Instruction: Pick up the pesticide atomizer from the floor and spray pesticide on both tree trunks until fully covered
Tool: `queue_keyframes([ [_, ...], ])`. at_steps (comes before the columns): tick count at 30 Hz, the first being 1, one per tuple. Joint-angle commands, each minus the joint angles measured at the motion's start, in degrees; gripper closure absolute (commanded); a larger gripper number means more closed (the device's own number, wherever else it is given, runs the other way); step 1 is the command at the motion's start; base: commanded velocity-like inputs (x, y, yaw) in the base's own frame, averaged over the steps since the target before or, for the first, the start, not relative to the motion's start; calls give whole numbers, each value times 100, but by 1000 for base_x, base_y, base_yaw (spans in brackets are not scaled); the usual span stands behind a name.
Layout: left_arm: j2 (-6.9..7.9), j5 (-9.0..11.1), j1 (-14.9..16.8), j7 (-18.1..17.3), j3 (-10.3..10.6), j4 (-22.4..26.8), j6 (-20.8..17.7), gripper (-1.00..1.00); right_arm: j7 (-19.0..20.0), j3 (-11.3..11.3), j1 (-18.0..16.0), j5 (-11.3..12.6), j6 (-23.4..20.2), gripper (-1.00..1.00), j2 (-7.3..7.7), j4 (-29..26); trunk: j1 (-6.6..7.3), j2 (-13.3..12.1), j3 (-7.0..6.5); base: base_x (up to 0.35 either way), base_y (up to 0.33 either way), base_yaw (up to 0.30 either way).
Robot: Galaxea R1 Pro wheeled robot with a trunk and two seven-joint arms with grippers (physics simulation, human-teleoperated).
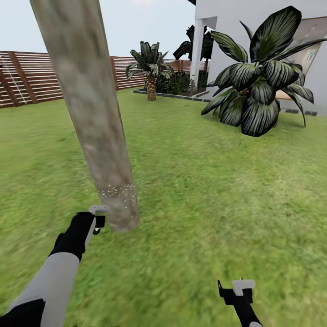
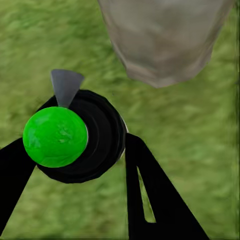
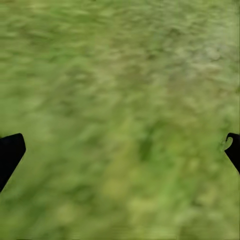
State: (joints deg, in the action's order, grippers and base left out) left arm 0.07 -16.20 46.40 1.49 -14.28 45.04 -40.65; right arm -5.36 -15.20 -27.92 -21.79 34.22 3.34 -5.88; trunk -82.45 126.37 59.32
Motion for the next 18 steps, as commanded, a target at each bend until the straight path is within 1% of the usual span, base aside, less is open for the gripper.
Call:
queue_keyframes([
  [1,-27,-22,0,17,0,5,-24,100,-38,-18,-3,-62,15,-100,0,6,0,2,5,98,-178,184],
  [3,-52,-23,-6,18,-1,4,-22,100,-39,-18,-3,-62,15,-100,0,8,0,2,5,124,-218,70],
  [7,-38,-28,-16,8,3,4,-25,100,-36,-18,-3,-62,15,-100,0,8,0,2,5,128,-242,9],
  [12,-34,-49,-17,1,4,4,-31,100,-35,-18,-3,-62,15,-100,0,4,0,2,5,16,-270,0],
  [18,-8,-48,-142,9,-24,4,-31,100,-35,-18,-3,-62,15,-100,0,0,0,2,5,0,-274,0],
])
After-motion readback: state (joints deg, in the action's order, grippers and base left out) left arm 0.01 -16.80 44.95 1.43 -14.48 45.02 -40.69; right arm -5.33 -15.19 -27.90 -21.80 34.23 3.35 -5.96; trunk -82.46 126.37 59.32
